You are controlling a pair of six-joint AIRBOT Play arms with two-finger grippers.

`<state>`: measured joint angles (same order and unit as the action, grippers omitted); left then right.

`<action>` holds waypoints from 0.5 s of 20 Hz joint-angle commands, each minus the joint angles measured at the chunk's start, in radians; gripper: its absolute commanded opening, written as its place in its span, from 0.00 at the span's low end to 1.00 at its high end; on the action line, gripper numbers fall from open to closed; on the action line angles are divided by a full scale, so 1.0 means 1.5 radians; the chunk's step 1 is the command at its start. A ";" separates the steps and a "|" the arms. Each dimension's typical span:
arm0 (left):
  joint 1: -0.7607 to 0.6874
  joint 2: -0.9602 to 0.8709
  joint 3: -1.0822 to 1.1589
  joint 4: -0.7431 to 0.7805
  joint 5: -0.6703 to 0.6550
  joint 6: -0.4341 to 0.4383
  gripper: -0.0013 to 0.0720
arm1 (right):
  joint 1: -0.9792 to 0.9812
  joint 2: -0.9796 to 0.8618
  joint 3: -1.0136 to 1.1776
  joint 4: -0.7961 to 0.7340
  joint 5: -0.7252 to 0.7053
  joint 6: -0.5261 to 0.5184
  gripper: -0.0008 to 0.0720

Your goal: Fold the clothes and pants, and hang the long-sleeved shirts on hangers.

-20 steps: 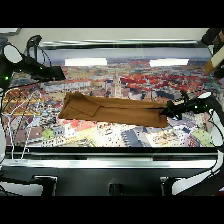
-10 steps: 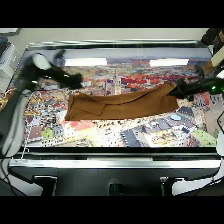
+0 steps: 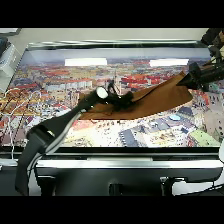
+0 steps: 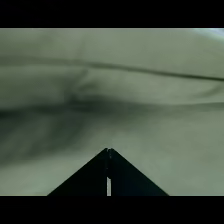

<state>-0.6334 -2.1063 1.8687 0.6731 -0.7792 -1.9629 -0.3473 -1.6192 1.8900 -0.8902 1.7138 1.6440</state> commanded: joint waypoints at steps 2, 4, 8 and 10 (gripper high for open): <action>-0.076 -0.055 0.032 -0.048 0.078 -0.064 0.04 | 0.001 0.025 0.008 -0.008 0.012 0.014 0.05; -0.090 -0.087 0.081 -0.048 0.090 -0.087 0.04 | 0.001 0.025 0.008 -0.006 0.013 0.016 0.05; -0.106 -0.127 0.134 -0.048 0.095 -0.117 0.04 | 0.001 0.025 0.008 -0.005 0.007 0.016 0.05; -0.101 -0.119 0.134 -0.047 0.066 -0.099 0.04 | 0.001 0.025 0.008 -0.005 0.004 0.016 0.05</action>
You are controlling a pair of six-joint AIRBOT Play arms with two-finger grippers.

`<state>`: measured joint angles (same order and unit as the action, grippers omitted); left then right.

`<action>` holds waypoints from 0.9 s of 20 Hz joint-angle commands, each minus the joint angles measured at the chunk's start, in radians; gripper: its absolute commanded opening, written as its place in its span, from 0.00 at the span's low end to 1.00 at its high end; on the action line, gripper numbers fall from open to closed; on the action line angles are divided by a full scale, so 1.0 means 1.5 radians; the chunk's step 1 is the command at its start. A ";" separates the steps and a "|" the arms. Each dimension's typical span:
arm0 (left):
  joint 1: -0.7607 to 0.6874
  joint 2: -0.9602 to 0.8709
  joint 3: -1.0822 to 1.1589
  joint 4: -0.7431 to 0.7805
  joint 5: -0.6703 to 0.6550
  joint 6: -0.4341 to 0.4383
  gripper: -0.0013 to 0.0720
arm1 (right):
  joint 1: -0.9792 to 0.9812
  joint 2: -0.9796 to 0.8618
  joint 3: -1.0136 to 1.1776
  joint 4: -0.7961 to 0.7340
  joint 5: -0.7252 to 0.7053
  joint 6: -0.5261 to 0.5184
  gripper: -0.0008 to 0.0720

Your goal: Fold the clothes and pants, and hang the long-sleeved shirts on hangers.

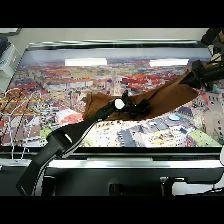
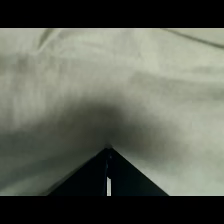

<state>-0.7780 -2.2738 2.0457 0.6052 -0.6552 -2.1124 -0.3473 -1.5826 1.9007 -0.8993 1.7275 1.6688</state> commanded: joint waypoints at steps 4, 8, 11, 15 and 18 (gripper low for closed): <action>0.054 0.071 0.016 0.149 -0.220 0.041 0.04 | 0.002 0.001 0.001 0.016 -0.019 -0.001 0.05; 0.168 0.226 0.003 0.330 -0.384 0.093 0.04 | 0.066 0.001 0.001 0.065 -0.046 0.002 0.05; 0.274 0.348 0.003 0.377 -0.466 0.146 0.05 | 0.179 0.000 0.001 0.043 -0.117 0.027 0.05; 0.408 0.485 0.003 0.395 -0.514 0.172 0.05 | 0.322 -0.014 0.001 -0.012 -0.248 0.083 0.05; 0.488 0.551 0.003 0.395 -0.519 0.172 0.05 | 0.403 -0.056 0.001 -0.025 -0.296 0.106 0.05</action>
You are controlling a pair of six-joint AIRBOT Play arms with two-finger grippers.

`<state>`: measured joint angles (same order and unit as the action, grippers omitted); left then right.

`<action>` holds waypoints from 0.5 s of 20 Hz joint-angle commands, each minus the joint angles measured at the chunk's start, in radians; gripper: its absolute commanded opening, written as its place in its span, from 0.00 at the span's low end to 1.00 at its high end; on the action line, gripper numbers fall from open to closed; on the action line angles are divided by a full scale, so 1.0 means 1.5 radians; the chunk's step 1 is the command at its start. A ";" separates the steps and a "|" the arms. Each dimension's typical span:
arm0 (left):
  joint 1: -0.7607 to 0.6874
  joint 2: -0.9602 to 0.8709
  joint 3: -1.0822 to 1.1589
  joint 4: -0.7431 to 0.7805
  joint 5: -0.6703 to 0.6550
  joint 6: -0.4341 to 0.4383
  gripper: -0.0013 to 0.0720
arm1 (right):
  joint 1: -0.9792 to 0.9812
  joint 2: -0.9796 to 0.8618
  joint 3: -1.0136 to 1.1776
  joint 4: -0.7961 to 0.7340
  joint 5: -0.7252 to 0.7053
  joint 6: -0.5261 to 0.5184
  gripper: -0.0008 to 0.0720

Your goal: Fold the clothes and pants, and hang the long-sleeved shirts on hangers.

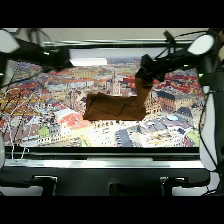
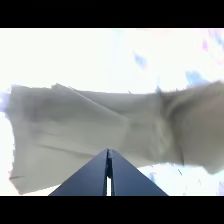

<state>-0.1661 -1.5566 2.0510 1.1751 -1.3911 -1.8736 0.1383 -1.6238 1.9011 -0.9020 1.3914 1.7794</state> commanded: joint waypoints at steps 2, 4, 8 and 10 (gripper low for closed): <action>0.117 0.094 0.000 0.015 -0.041 0.013 0.05 | 0.119 -0.064 0.001 -0.023 -0.090 0.036 0.05; 0.141 0.101 -0.001 0.015 -0.056 0.014 0.05 | 0.146 -0.100 0.001 -0.023 -0.124 0.051 0.05; 0.149 0.100 -0.006 0.015 -0.069 0.046 0.05 | 0.169 -0.165 0.001 0.035 -0.190 0.053 0.05; 0.149 0.100 -0.013 0.015 -0.069 0.046 0.05 | 0.169 -0.182 0.001 0.059 -0.187 0.053 0.05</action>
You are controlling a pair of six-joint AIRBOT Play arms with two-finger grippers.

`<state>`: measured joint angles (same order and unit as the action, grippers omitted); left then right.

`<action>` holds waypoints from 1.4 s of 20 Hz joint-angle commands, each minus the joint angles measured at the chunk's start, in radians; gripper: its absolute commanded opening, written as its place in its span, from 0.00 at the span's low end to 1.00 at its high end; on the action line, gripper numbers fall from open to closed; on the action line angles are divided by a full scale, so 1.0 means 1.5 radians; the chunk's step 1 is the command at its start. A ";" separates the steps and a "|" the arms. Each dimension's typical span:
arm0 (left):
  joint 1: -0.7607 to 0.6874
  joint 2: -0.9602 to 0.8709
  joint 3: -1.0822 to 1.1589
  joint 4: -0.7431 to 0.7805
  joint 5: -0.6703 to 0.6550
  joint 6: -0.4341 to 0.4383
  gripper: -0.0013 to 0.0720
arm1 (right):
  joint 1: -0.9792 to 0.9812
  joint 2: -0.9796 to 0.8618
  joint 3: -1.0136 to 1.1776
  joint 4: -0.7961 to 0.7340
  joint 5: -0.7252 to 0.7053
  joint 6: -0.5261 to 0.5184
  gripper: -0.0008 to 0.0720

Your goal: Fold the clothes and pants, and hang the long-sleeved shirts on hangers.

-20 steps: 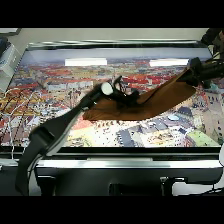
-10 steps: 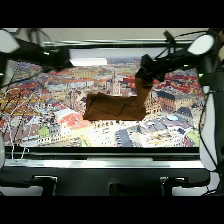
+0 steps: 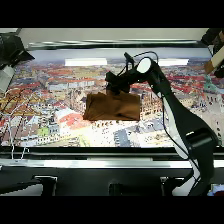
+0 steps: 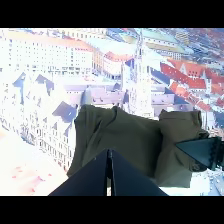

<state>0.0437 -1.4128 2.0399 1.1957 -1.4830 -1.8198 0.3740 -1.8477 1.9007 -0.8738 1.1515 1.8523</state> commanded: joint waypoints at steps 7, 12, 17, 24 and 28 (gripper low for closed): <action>0.009 0.002 -0.023 0.001 -0.006 0.010 0.05 | 0.031 -0.041 0.001 0.038 -0.039 0.005 0.05; 0.009 0.002 -0.023 0.001 -0.006 0.010 0.05 | 0.056 -0.075 0.001 0.034 -0.041 0.008 0.05; 0.009 0.002 -0.023 0.001 -0.006 0.010 0.05 | 0.062 -0.086 0.001 0.039 -0.068 0.010 0.05; 0.008 0.002 -0.023 0.001 -0.006 0.009 0.05 | 0.060 -0.049 0.001 0.106 0.002 -0.012 0.65; 0.007 0.002 -0.023 0.001 -0.006 0.009 0.05 | 0.054 0.019 0.001 0.052 0.014 -0.033 0.69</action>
<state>0.0555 -1.4090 2.0064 1.1973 -1.4921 -1.8057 0.4622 -1.8797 1.9011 -0.7433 1.1439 1.8240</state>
